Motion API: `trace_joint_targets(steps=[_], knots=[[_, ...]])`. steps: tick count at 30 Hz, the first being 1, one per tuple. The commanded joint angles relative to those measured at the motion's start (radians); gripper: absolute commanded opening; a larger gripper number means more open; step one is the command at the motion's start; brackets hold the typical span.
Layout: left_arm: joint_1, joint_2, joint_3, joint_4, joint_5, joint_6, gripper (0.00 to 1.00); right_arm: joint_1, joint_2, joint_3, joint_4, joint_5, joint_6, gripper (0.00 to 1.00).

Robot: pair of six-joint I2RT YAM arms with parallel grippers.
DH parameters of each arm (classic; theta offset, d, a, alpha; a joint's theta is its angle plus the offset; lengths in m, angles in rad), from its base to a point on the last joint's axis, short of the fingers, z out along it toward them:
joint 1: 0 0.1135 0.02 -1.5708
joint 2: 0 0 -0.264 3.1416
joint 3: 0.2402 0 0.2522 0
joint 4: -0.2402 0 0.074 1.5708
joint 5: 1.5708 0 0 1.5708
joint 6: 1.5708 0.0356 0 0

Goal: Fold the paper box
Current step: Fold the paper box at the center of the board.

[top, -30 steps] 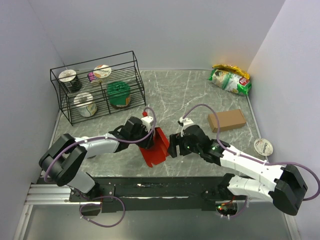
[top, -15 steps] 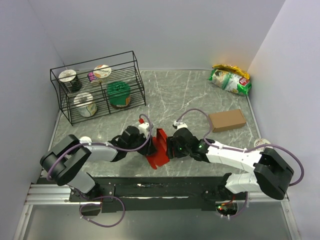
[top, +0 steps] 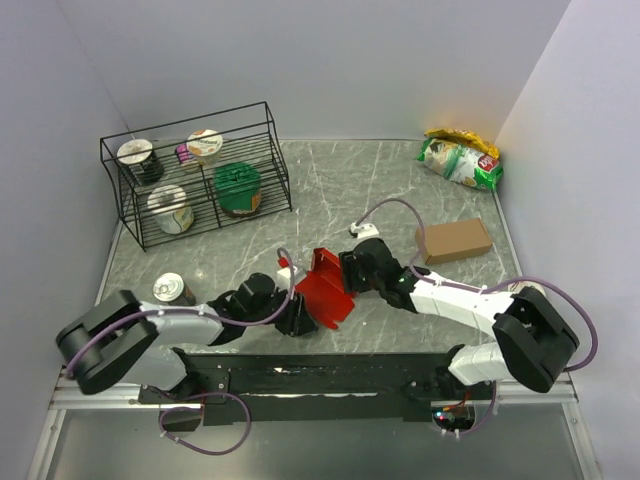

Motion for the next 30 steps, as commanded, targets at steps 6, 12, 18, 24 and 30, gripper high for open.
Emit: trace_joint_targets(steps=[6,12,18,24,30], knots=[[0.062,-0.247,0.066,-0.173,-0.146,0.063,0.65,-0.015,0.123,0.096,0.265,-0.130,-0.388,0.49],[0.349,-0.338,0.080,-0.086,-0.135,0.150,0.87,-0.048,0.195,0.134,0.352,-0.260,-0.526,0.39],[0.509,-0.200,0.181,0.000,0.064,0.189,0.90,-0.058,0.203,0.179,0.310,-0.392,-0.656,0.32],[0.552,-0.163,0.171,0.100,0.193,0.166,0.91,-0.048,0.175,0.214,0.245,-0.457,-0.722,0.37],[0.553,-0.131,0.109,0.181,0.166,0.141,0.92,-0.044,0.163,0.279,0.146,-0.408,-0.638,0.87]])
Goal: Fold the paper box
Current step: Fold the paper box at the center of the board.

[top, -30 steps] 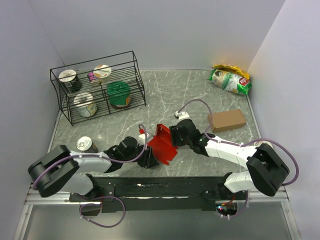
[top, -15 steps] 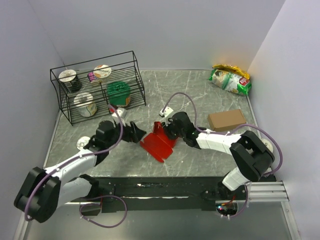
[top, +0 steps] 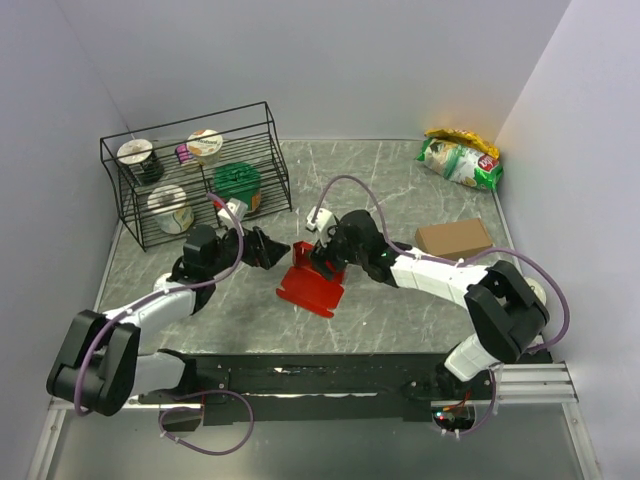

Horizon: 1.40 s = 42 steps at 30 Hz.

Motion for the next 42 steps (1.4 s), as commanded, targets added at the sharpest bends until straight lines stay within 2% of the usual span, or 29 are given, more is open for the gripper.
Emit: trace_joint_targets(steps=[1,2,4,5,7,8,12,14,17,22,27,37,42], knots=[[0.005,0.036,-0.029,0.112,0.029,-0.012,0.92,0.007,-0.074,0.061,-0.052,0.040,0.069,0.95],[0.005,0.045,-0.023,0.117,0.022,-0.017,0.92,0.007,-0.094,0.055,-0.058,0.051,0.136,1.00],[0.005,0.079,-0.009,0.126,0.012,-0.027,0.91,0.002,-0.157,0.043,-0.086,0.095,0.221,1.00],[0.005,0.092,0.003,0.137,0.019,-0.029,0.91,0.001,-0.176,0.041,-0.103,0.115,0.319,1.00],[0.005,0.140,0.018,0.169,0.028,-0.040,0.92,0.001,-0.220,0.035,-0.199,0.191,0.423,1.00],[0.005,0.157,0.032,0.183,0.047,-0.043,0.92,-0.001,-0.234,0.029,-0.231,0.218,0.539,1.00],[0.004,0.255,0.078,0.255,0.088,-0.064,0.91,-0.008,-0.314,-0.051,-0.348,0.288,0.816,0.99],[-0.001,0.313,0.100,0.324,0.111,-0.089,0.91,-0.017,-0.334,-0.083,-0.350,0.276,0.926,0.99],[-0.013,0.388,0.126,0.425,0.147,-0.122,0.91,-0.030,-0.363,-0.140,-0.301,0.272,0.993,0.99],[-0.027,0.528,0.149,0.586,0.212,-0.202,0.91,-0.105,-0.328,-0.158,-0.209,0.206,0.999,0.99],[-0.039,0.553,0.091,0.704,0.223,-0.251,0.90,-0.137,-0.233,-0.103,-0.121,0.149,0.953,0.98],[-0.113,0.462,-0.049,0.717,0.199,-0.245,0.90,-0.149,-0.098,-0.006,-0.035,0.060,0.924,0.96],[-0.123,0.354,-0.132,0.625,0.147,-0.215,0.90,-0.185,-0.097,-0.002,-0.052,0.074,0.872,0.98]])
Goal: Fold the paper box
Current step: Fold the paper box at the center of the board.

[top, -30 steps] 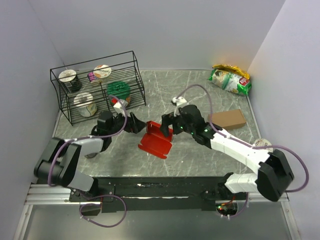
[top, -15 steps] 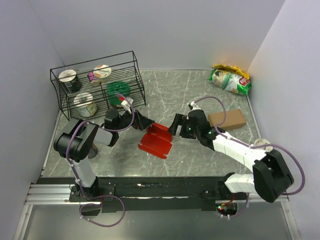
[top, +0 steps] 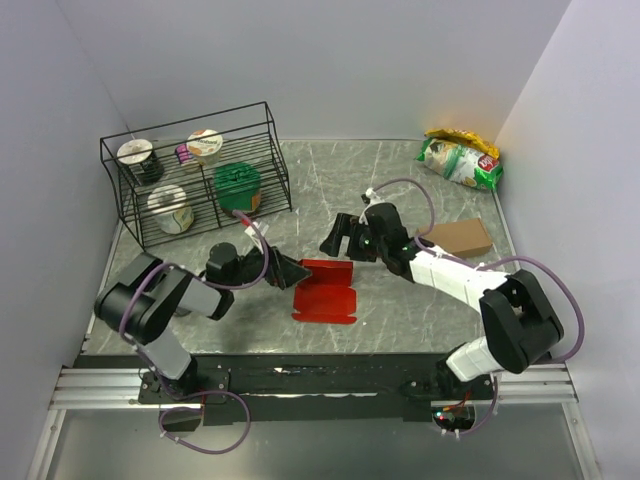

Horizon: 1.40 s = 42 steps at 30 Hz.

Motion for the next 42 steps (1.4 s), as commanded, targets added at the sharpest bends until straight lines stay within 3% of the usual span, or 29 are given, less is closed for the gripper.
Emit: trace_joint_targets(steps=[1,7,11,17,24,36,42], knots=[[-0.006,-0.119,-0.056,-0.022,-0.041,0.035,0.91,-0.046,-0.026,0.021,0.036,0.007,-0.076,0.98],[0.001,-0.262,-0.083,-0.201,-0.102,0.105,0.94,-0.066,-0.251,-0.204,0.028,0.042,-0.190,0.99],[0.030,-0.279,-0.060,-0.275,-0.132,0.147,0.93,-0.030,-0.328,-0.319,0.036,0.080,-0.212,0.93],[0.035,-0.263,-0.020,-0.327,-0.139,0.185,0.92,0.147,-0.246,-0.326,0.114,0.365,-0.216,0.85],[0.035,-0.269,-0.018,-0.391,-0.171,0.240,0.91,0.196,-0.152,-0.320,0.184,0.552,-0.175,0.68],[0.035,-0.294,-0.047,-0.438,-0.199,0.268,0.91,0.202,-0.070,-0.315,0.293,0.599,-0.221,0.60],[0.034,-0.272,-0.052,-0.425,-0.187,0.261,0.88,0.204,-0.044,-0.318,0.362,0.579,-0.280,0.51]])
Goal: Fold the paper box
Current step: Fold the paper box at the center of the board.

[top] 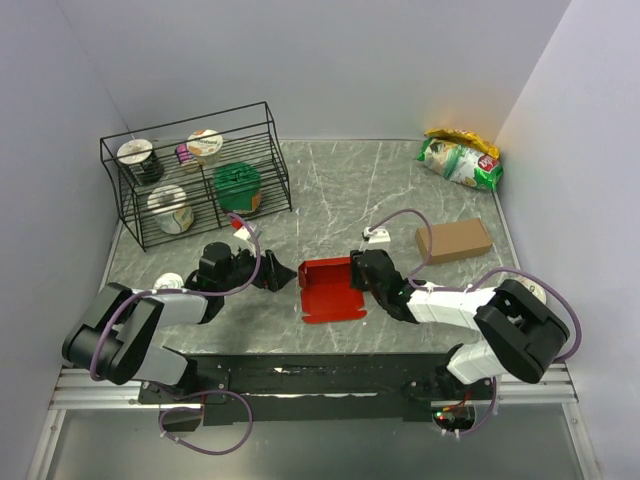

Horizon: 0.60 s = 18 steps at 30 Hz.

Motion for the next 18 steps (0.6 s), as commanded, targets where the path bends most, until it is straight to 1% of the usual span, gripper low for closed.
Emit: trace_joint_targets(steps=[1,3,4,7,12,15,18], knots=[[0.000,0.003,-0.010,0.029,0.005,0.010,0.88,0.008,0.013,0.012,0.108,0.017,-0.060,0.49],[-0.002,-0.010,-0.026,0.038,-0.012,0.006,0.88,0.008,0.014,0.002,0.131,0.003,-0.080,0.47],[-0.004,-0.014,-0.033,0.041,-0.016,0.003,0.88,0.008,0.017,0.004,0.137,0.000,-0.085,0.43],[-0.026,-0.013,-0.031,0.043,-0.045,0.013,0.87,0.008,0.025,0.012,0.123,-0.007,-0.091,0.34],[-0.118,0.053,0.027,0.000,-0.139,0.088,0.85,0.010,0.026,0.022,0.100,-0.026,-0.087,0.32],[-0.149,0.091,0.029,0.067,-0.153,0.105,0.80,0.008,0.036,0.032,0.088,-0.037,-0.085,0.30],[-0.171,0.121,0.046,0.100,-0.164,0.134,0.74,0.010,0.043,0.036,0.085,-0.046,-0.084,0.29]])
